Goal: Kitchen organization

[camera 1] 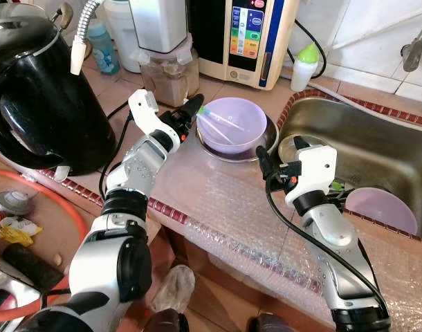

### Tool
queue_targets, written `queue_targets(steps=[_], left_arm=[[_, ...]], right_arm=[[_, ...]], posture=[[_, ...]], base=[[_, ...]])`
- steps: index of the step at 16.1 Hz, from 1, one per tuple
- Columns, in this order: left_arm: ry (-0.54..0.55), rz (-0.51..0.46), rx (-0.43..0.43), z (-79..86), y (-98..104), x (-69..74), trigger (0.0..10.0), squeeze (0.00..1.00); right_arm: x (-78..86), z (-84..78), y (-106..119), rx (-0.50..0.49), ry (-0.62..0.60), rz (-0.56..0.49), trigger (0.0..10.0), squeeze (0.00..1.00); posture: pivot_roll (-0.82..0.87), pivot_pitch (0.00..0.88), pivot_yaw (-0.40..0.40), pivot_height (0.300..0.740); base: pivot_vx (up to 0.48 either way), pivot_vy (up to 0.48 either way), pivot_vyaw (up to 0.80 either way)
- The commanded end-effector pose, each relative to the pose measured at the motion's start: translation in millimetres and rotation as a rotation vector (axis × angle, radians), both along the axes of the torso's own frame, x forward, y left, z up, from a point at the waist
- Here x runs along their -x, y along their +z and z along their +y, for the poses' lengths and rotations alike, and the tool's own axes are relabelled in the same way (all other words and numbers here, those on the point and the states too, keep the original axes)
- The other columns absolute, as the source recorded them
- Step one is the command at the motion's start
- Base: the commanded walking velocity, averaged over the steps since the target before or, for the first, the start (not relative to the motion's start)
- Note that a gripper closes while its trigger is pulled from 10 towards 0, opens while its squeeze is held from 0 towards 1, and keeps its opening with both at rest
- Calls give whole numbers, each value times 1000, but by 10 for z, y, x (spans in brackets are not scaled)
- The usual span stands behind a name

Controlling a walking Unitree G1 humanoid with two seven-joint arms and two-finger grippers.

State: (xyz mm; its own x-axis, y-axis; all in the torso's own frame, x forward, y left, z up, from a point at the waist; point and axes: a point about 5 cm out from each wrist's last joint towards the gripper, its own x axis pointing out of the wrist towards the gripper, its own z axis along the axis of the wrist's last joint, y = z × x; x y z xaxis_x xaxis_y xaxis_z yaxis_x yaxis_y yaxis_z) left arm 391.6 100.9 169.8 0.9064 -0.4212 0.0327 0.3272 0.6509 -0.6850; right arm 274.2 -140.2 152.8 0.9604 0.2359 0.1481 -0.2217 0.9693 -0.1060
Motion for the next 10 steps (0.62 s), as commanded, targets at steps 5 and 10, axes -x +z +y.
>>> queue_targets(steps=[5, 10], left_arm=[[28, 19, 36, 14, -11, -57, 0, 0], [28, 13, 58, 14, 8, -83, 0, 0]], right_arm=[[37, 5, 36, 8, -1, -7, 10000, 0], [43, 12, 37, 1, -2, -6, 10000, 0]], posture=[[-146, 86, 58, 740], [-149, 79, 71, 740]], base=[[0, 0, 0], [0, 0, 0]])
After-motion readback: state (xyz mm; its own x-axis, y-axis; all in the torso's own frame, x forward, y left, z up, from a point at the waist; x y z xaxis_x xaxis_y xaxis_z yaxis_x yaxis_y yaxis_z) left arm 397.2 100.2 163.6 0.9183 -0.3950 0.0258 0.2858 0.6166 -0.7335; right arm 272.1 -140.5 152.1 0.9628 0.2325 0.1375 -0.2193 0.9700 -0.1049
